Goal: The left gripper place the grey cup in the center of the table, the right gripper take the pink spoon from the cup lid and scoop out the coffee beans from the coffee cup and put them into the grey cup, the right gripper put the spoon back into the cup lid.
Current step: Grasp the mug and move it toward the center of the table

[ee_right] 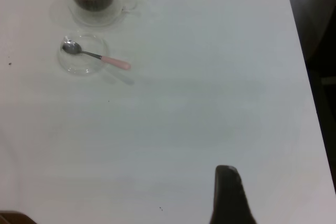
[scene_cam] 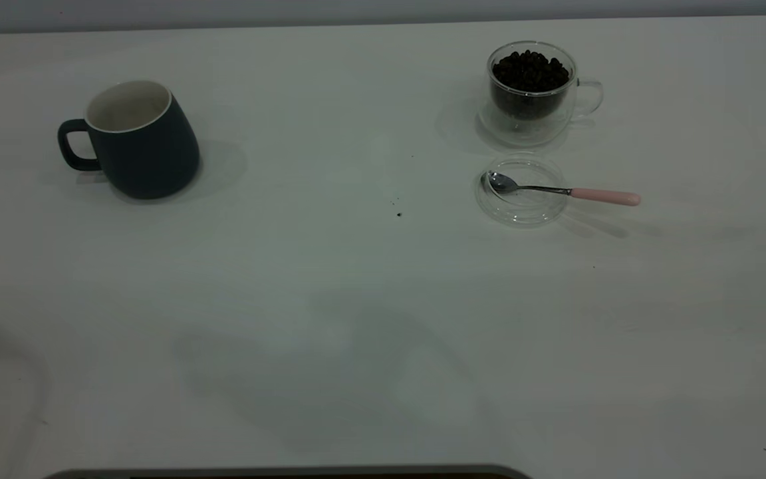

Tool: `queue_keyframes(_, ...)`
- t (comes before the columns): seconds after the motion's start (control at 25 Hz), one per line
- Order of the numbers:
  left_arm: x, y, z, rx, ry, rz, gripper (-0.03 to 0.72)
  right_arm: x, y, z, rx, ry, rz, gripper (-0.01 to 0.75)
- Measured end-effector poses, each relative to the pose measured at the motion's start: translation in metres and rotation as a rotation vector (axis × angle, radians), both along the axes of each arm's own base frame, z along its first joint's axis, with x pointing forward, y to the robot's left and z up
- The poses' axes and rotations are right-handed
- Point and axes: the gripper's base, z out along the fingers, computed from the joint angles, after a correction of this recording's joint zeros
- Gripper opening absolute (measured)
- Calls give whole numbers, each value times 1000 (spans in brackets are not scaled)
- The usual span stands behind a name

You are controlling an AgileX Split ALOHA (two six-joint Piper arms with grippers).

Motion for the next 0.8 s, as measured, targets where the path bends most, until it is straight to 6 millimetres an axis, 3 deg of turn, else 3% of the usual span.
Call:
queue_keyframes(0.2,64,-2,-21,66,86,-148,565,0,0,0,0,0,0,519)
queue_keyframes(0.32,90,-2,-36,75,143,-176,565,0,0,0,0,0,0,519)
queue_keyframes(0.56,120,-4,-73,104,250,-279,565,0,0,0,0,0,0,519)
queue_keyframes(0.8,147,-6,-124,141,332,-438,565,0,0,0,0,0,0,519)
